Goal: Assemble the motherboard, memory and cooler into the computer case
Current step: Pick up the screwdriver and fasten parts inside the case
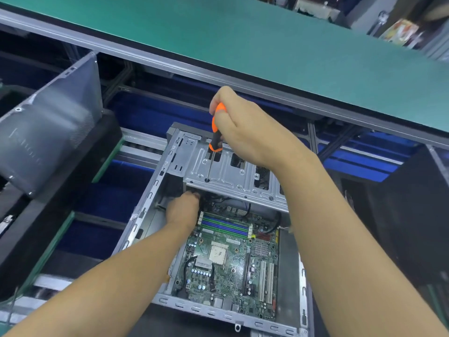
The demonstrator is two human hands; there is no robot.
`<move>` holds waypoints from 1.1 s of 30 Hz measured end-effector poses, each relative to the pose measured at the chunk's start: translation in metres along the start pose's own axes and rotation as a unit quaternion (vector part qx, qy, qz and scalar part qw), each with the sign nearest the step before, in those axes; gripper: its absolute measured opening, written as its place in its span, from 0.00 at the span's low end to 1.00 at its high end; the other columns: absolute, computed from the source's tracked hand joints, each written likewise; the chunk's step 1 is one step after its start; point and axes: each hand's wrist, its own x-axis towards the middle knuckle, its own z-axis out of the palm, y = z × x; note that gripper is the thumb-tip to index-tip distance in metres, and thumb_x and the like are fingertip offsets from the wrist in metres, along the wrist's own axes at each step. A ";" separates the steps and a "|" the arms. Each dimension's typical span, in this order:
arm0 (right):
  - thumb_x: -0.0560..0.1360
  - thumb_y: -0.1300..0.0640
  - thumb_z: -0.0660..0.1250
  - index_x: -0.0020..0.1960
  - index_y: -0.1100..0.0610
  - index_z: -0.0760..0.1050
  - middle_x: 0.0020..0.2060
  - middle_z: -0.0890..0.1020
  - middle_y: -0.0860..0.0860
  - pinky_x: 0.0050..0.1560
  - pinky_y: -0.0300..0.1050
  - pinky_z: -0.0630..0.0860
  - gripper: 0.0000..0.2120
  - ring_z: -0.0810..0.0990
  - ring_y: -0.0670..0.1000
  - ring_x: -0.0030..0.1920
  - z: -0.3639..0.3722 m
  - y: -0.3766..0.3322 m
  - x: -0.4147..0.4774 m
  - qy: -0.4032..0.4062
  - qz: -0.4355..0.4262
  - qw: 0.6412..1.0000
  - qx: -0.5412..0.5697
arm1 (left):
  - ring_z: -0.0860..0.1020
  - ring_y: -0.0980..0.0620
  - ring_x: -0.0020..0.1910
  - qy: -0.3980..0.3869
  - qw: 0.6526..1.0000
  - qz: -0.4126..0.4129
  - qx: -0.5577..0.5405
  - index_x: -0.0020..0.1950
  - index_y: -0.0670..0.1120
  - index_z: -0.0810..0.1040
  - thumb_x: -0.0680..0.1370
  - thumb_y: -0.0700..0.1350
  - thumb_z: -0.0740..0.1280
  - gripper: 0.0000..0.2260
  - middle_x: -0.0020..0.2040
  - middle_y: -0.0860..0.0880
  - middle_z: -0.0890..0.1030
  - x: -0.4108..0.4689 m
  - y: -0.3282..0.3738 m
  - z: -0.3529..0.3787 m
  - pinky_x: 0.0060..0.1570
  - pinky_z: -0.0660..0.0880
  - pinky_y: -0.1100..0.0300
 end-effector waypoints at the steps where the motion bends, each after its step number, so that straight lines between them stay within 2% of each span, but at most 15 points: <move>1: 0.84 0.51 0.54 0.58 0.53 0.70 0.42 0.77 0.45 0.36 0.46 0.67 0.09 0.74 0.43 0.35 -0.003 -0.001 0.001 -0.001 -0.013 1.000 -0.028 | 0.81 0.48 0.38 0.000 1.000 0.002 -0.002 0.58 0.48 0.78 0.73 0.30 0.66 0.18 0.49 0.48 0.81 0.000 0.000 0.000 0.30 0.70 0.58; 4: 0.84 0.44 0.59 0.56 0.52 0.72 0.38 0.78 0.44 0.36 0.44 0.68 0.12 0.74 0.43 0.38 -0.005 -0.004 0.004 0.015 -0.046 0.994 -0.102 | 0.81 0.48 0.38 0.003 1.000 0.003 -0.001 0.59 0.48 0.78 0.74 0.30 0.66 0.18 0.50 0.48 0.80 -0.002 0.001 0.000 0.30 0.70 0.58; 6: 0.83 0.39 0.58 0.52 0.54 0.71 0.35 0.79 0.46 0.35 0.45 0.67 0.18 0.75 0.48 0.37 -0.002 -0.007 0.006 0.019 -0.033 0.991 -0.131 | 0.81 0.47 0.40 0.004 1.000 0.002 0.001 0.59 0.47 0.78 0.75 0.30 0.65 0.18 0.51 0.48 0.80 -0.002 0.000 -0.001 0.31 0.71 0.58; 7: 0.83 0.39 0.57 0.51 0.55 0.71 0.37 0.78 0.47 0.37 0.47 0.67 0.19 0.75 0.50 0.39 0.000 -0.007 0.007 0.020 -0.024 0.991 -0.132 | 0.82 0.47 0.41 0.005 1.000 0.002 -0.001 0.60 0.47 0.78 0.75 0.30 0.64 0.18 0.51 0.48 0.80 -0.002 0.000 -0.001 0.32 0.71 0.58; 10: 0.85 0.50 0.54 0.52 0.60 0.70 0.47 0.73 0.52 0.44 0.50 0.67 0.14 0.71 0.52 0.44 0.001 -0.009 0.010 0.013 -0.017 0.995 -0.097 | 0.81 0.47 0.41 0.003 1.000 0.004 -0.013 0.62 0.47 0.77 0.76 0.31 0.65 0.18 0.53 0.48 0.79 -0.004 0.000 0.000 0.31 0.71 0.58; 12: 0.84 0.57 0.51 0.59 0.61 0.71 0.52 0.75 0.54 0.47 0.49 0.69 0.12 0.72 0.52 0.48 -0.003 -0.009 0.010 -0.004 -0.021 0.996 -0.084 | 0.81 0.47 0.41 0.002 1.000 0.007 -0.026 0.63 0.47 0.76 0.75 0.30 0.65 0.20 0.55 0.47 0.79 -0.006 -0.001 0.000 0.29 0.69 0.58; 13: 0.84 0.57 0.51 0.62 0.58 0.71 0.53 0.76 0.52 0.48 0.48 0.70 0.13 0.73 0.52 0.49 -0.005 -0.009 0.009 -0.009 -0.019 0.997 -0.080 | 0.81 0.46 0.41 0.003 0.999 0.010 -0.033 0.64 0.47 0.76 0.74 0.29 0.65 0.21 0.55 0.47 0.79 -0.006 -0.002 0.000 0.29 0.69 0.58; 15: 0.85 0.54 0.54 0.62 0.55 0.72 0.51 0.77 0.49 0.50 0.49 0.71 0.11 0.74 0.52 0.50 -0.007 -0.009 0.008 -0.003 -0.026 0.996 -0.087 | 0.81 0.46 0.42 0.001 0.999 0.018 -0.040 0.64 0.47 0.76 0.73 0.27 0.63 0.24 0.55 0.47 0.79 -0.007 -0.003 0.001 0.29 0.69 0.58; 17: 0.85 0.47 0.57 0.57 0.53 0.73 0.46 0.77 0.49 0.48 0.51 0.72 0.12 0.75 0.54 0.48 -0.006 -0.008 0.008 0.014 -0.033 0.992 -0.123 | 0.81 0.46 0.43 -0.003 0.999 0.016 -0.047 0.63 0.47 0.77 0.74 0.27 0.61 0.22 0.53 0.47 0.80 -0.009 -0.004 0.001 0.30 0.68 0.57; 20: 0.84 0.37 0.52 0.49 0.51 0.71 0.40 0.76 0.46 0.42 0.50 0.67 0.19 0.75 0.55 0.46 -0.003 -0.009 0.009 0.022 0.002 0.982 -0.188 | 0.78 0.46 0.37 -0.011 0.996 -0.033 -0.081 0.58 0.46 0.79 0.77 0.30 0.60 0.17 0.44 0.46 0.80 -0.009 -0.008 0.001 0.29 0.69 0.56; 23: 0.84 0.44 0.50 0.49 0.53 0.69 0.47 0.72 0.49 0.47 0.51 0.66 0.16 0.72 0.55 0.51 -0.005 -0.010 0.009 0.010 0.020 0.993 -0.119 | 0.77 0.46 0.35 -0.020 0.991 -0.069 -0.110 0.54 0.44 0.79 0.79 0.34 0.61 0.10 0.40 0.45 0.79 -0.011 -0.013 0.001 0.31 0.71 0.56; 25: 0.84 0.52 0.51 0.56 0.56 0.70 0.52 0.71 0.51 0.49 0.51 0.67 0.12 0.72 0.55 0.52 -0.010 -0.009 0.009 -0.024 0.010 0.996 -0.086 | 0.77 0.47 0.37 -0.024 0.989 -0.075 -0.126 0.54 0.44 0.79 0.80 0.35 0.62 0.08 0.43 0.45 0.80 -0.012 -0.014 -0.001 0.33 0.72 0.56; 27: 0.85 0.55 0.52 0.62 0.55 0.69 0.54 0.73 0.51 0.49 0.51 0.69 0.11 0.74 0.54 0.50 -0.013 -0.007 0.009 -0.039 -0.006 0.995 -0.094 | 0.76 0.48 0.39 -0.027 0.987 -0.077 -0.139 0.54 0.44 0.79 0.80 0.36 0.63 0.07 0.45 0.45 0.80 -0.013 -0.013 -0.003 0.35 0.72 0.57; 30: 0.85 0.48 0.57 0.61 0.53 0.68 0.48 0.78 0.49 0.44 0.49 0.67 0.10 0.75 0.56 0.48 -0.013 -0.007 0.010 -0.010 -0.035 0.991 -0.129 | 0.77 0.49 0.39 -0.043 0.985 -0.080 -0.148 0.54 0.45 0.80 0.80 0.39 0.64 0.07 0.44 0.48 0.79 -0.016 -0.012 -0.005 0.35 0.72 0.57; 33: 0.83 0.37 0.52 0.53 0.50 0.69 0.42 0.79 0.49 0.41 0.50 0.68 0.18 0.76 0.58 0.44 -0.009 -0.009 0.011 0.001 0.007 0.981 -0.196 | 0.77 0.50 0.38 -0.047 0.982 -0.089 -0.161 0.54 0.46 0.80 0.80 0.40 0.64 0.06 0.43 0.49 0.78 -0.017 -0.013 -0.006 0.34 0.71 0.57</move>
